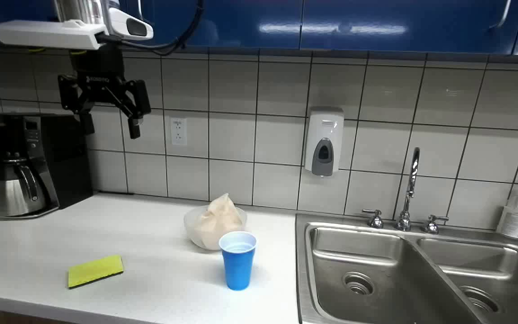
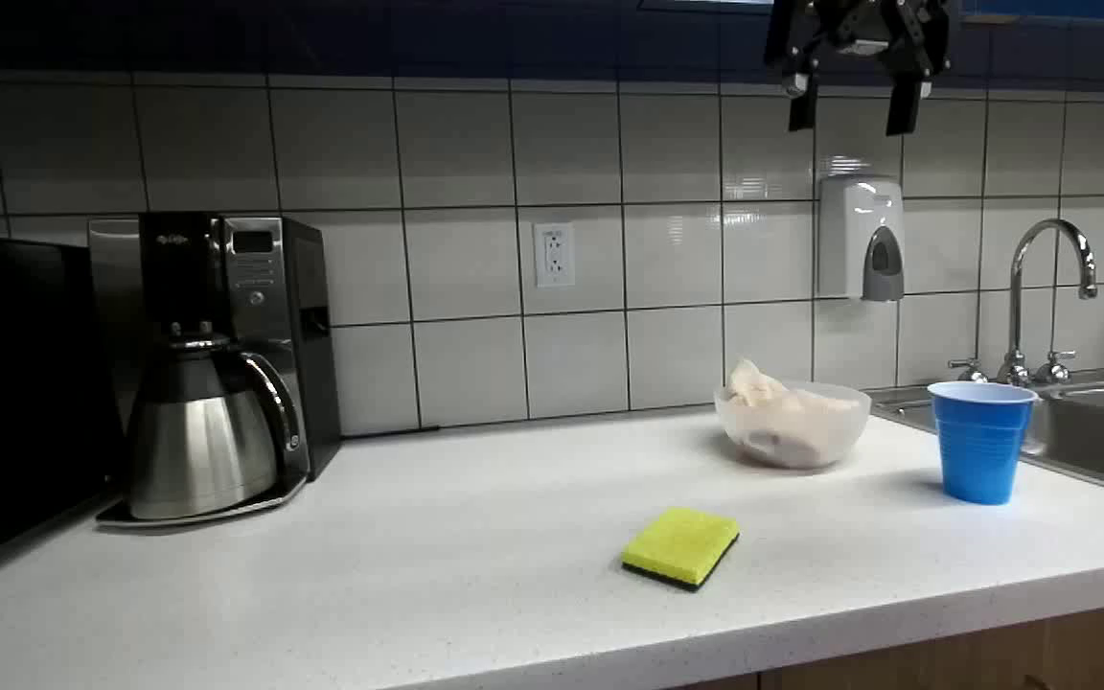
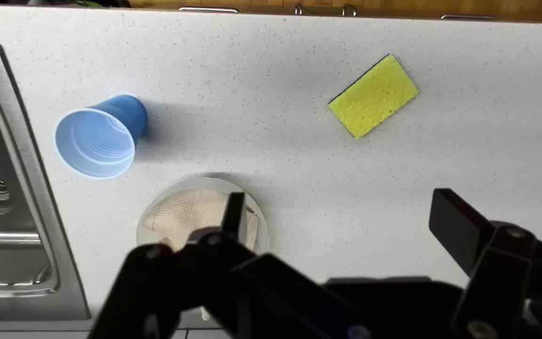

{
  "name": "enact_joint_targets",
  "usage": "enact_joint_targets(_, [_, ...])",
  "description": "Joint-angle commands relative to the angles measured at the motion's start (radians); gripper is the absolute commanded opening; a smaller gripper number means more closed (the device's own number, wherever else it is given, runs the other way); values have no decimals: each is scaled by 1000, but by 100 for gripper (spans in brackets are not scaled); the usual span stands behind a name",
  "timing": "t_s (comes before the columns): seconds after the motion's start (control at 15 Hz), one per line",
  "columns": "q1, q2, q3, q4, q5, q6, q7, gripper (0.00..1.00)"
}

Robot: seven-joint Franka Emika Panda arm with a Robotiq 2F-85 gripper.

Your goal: Move the towel from the bowl to the stove top

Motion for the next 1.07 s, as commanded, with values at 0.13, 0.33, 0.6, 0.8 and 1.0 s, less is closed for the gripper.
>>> enact_joint_targets(0.13, [-1, 1, 1, 1, 1, -1, 0, 100])
enact_joint_targets(0.33, [-1, 1, 1, 1, 1, -1, 0, 100])
enact_joint_targets(0.6, [-10, 10, -40, -25, -7, 60, -49, 100])
enact_joint_targets(0.8, [-20, 29, -75, -54, -15, 124, -80, 100])
enact_joint_targets(1.0, [-30, 62, -101, -86, -16, 196, -101, 100])
